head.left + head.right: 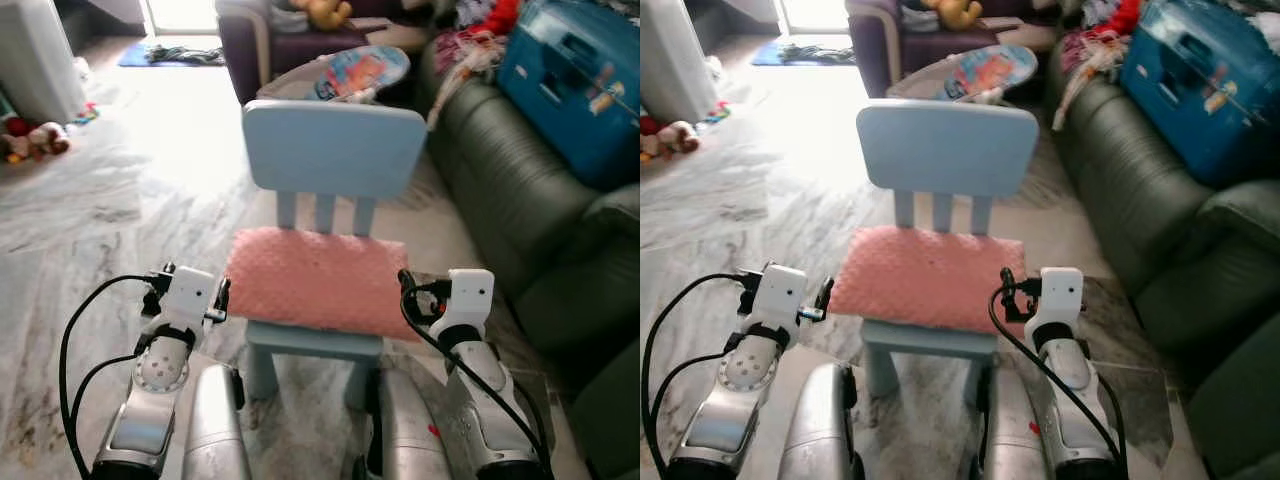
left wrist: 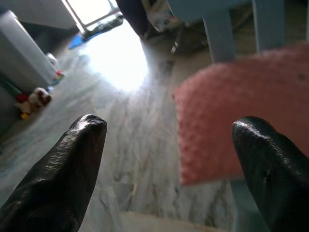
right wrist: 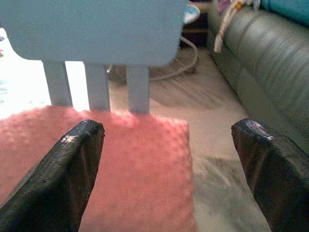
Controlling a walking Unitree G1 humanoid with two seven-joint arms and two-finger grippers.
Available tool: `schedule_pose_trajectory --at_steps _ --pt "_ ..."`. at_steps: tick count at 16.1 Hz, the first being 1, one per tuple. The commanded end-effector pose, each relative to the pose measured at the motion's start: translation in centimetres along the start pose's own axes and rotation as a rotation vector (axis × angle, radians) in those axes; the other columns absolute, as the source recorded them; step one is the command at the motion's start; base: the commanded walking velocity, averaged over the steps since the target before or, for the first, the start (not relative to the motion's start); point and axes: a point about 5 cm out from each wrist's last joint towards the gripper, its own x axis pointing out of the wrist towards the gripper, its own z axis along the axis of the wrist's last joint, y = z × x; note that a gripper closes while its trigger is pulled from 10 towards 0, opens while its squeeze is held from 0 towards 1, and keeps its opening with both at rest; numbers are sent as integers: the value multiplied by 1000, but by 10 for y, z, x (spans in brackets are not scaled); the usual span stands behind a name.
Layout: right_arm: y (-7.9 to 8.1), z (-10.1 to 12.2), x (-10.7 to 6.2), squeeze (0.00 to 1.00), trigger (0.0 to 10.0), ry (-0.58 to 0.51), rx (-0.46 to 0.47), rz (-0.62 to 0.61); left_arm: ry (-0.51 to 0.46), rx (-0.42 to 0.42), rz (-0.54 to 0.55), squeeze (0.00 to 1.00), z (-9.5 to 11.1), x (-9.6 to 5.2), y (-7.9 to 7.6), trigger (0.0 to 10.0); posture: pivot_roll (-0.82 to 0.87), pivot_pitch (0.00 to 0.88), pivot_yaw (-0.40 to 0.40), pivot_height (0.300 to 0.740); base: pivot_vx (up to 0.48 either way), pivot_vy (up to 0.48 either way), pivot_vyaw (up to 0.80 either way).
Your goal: Move the pillow to the sofa
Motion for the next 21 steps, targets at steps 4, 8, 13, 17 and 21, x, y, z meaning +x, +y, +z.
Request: schedule_pose_trajectory --at_steps 4,8,13,17,21 --pt "-3 8 7 0 10000 2 15 -17 36 -6 45 0 1 7 11 10000 6 54 -23 517 0 0 0" --pt "5 7 7 0 10000 12 27 -1 24 -27 44 0 5 7 13 10000 22 74 -38 517 0 0 0" --pt "13 6 9 0 10000 87 55 8 52 -47 68 0 4 10 14 10000 7 158 -56 517 168 0 0" --pt "1 11 27 0 10000 147 5 15 214 -126 112 0 -22 24 25 10000 -34 284 -65 517 0 0 0" --pt "-5 7 37 0 10000 217 -27 27 310 -171 139 0 -34 31 26 10000 -37 325 -62 517 0 0 0"
